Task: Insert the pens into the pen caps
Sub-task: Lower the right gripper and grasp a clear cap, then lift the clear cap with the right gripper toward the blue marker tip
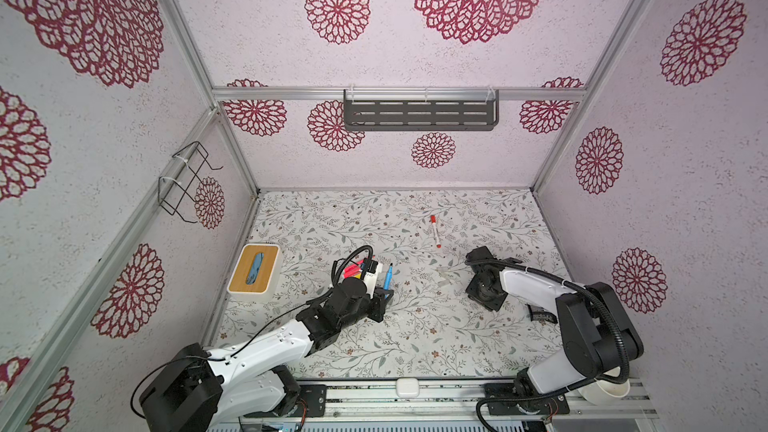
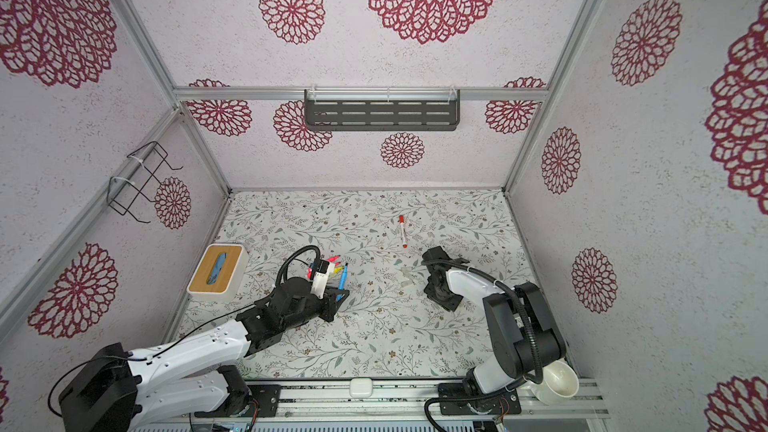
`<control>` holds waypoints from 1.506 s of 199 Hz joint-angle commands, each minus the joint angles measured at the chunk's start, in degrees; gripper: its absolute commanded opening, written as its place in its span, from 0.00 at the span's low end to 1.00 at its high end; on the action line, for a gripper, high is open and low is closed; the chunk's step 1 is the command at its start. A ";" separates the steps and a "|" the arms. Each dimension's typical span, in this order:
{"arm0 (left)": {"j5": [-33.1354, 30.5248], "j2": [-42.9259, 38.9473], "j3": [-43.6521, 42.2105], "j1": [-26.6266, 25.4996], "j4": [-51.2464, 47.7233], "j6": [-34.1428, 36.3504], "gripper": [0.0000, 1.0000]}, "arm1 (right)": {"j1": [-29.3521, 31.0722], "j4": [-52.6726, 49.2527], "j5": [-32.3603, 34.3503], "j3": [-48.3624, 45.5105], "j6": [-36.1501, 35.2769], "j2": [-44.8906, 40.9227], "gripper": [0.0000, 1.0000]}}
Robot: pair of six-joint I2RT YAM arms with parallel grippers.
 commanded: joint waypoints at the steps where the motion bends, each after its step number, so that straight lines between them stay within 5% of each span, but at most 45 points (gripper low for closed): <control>1: -0.78 -0.82 -0.72 -0.14 1.64 0.72 0.00 | -0.52 -0.98 2.73 -0.19 0.75 0.82 0.34; 81: -1.06 -1.17 -1.03 -0.08 1.71 0.83 0.00 | -0.60 0.61 1.46 -1.74 -0.63 1.38 0.23; 135: -1.16 -1.41 -0.60 0.02 1.54 1.03 0.00 | -0.47 -0.68 0.70 -1.09 -3.76 -3.96 0.04; 184: -0.87 -1.14 0.29 0.02 1.86 1.16 0.00 | 1.13 3.05 -9.12 2.14 -13.27 -11.52 0.00; 227: 2.30 0.00 0.83 -0.15 4.52 -0.01 0.00 | 2.11 24.65 -28.42 -2.77 -16.15 -22.77 0.04; 300: 4.22 2.99 2.85 -4.99 12.80 -2.26 0.00 | 2.68 65.27 -37.99 -13.97 -5.91 -35.22 0.10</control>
